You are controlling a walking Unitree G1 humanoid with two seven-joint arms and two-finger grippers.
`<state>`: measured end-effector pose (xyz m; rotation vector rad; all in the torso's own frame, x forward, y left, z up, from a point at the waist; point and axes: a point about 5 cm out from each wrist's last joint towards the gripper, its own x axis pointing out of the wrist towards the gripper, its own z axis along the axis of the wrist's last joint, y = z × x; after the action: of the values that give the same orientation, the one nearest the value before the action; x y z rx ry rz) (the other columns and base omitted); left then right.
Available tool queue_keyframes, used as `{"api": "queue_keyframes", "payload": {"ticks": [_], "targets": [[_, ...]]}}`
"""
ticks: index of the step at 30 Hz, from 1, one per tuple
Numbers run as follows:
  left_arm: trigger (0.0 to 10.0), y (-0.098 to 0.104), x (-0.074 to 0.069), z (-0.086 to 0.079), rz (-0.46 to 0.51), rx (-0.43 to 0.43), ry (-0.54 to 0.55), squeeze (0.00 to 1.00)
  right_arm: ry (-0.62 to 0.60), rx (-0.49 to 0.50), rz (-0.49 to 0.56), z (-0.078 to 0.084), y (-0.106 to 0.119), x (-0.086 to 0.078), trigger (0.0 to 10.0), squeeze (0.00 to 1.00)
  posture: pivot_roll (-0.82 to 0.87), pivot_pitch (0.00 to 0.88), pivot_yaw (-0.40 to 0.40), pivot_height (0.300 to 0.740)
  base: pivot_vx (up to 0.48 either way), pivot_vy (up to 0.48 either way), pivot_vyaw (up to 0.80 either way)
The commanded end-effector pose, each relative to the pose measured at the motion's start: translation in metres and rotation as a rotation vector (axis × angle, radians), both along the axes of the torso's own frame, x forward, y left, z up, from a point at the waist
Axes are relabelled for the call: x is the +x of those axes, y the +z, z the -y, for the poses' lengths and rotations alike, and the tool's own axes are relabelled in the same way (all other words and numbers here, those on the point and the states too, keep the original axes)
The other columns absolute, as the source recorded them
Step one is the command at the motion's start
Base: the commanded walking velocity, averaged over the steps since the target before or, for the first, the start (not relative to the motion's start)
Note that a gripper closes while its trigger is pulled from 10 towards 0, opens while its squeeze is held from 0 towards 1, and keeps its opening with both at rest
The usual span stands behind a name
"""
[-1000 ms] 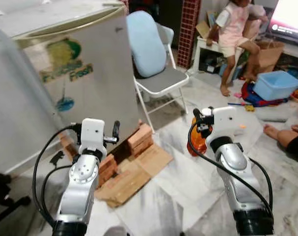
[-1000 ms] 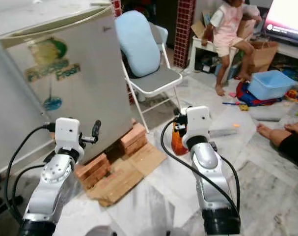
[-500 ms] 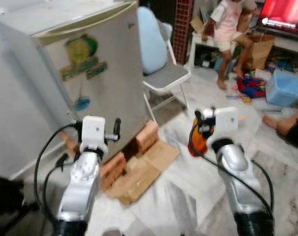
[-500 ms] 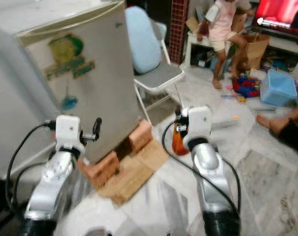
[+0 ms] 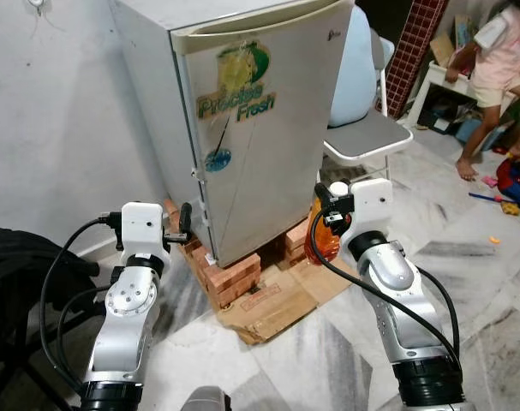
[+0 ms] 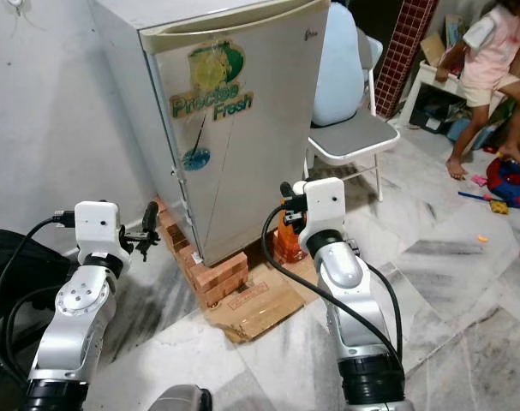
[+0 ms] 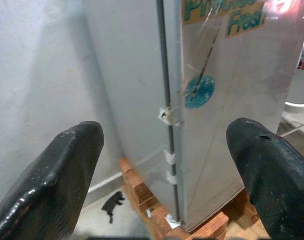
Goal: Restocking fridge
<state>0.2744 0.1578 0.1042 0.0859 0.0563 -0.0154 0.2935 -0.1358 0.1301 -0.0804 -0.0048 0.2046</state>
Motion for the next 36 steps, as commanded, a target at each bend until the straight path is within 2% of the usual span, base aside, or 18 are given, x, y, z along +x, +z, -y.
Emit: {"api": "queue_keyframes", "payload": {"ticks": [1, 16, 24, 30, 36], "targets": [[10.0, 0.006, 0.002, 0.003, 0.022, -0.006, -0.024, 0.0, -0.011, 0.003, 0.035, 0.003, 0.008, 0.001, 10.0, 0.0, 0.01, 0.0, 0.009, 0.74, 0.285, 0.386, 0.0], [10.0, 0.008, 0.007, 0.005, 0.026, -0.03, -0.018, 0.0, -0.011, -0.011, 0.046, 0.003, 0.01, 0.002, 10.0, 0.0, 0.0, 0.0, 0.003, 0.74, 0.282, 0.389, 0.0], [10.0, 0.014, 0.013, 0.007, 0.042, -0.028, -0.033, 0.0, -0.016, -0.074, 0.033, 0.006, 0.009, -0.003, 10.0, 0.0, -0.01, 0.0, 0.001, 0.74, 0.126, 0.418, 0.0], [10.0, 0.014, 0.011, 0.009, 0.043, -0.026, -0.042, 0.0, -0.031, -0.072, 0.021, 0.01, 0.005, -0.007, 10.0, 0.0, 0.0, 0.0, -0.013, 0.74, 0.0, 0.194, 0.0], [10.0, 0.008, -0.002, 0.005, 0.031, -0.05, -0.008, 0.0, -0.046, -0.073, 0.005, 0.017, -0.001, -0.011, 10.0, 0.0, 0.05, 0.0, -0.084, 0.74, 0.0, 0.0, 0.0]]}}
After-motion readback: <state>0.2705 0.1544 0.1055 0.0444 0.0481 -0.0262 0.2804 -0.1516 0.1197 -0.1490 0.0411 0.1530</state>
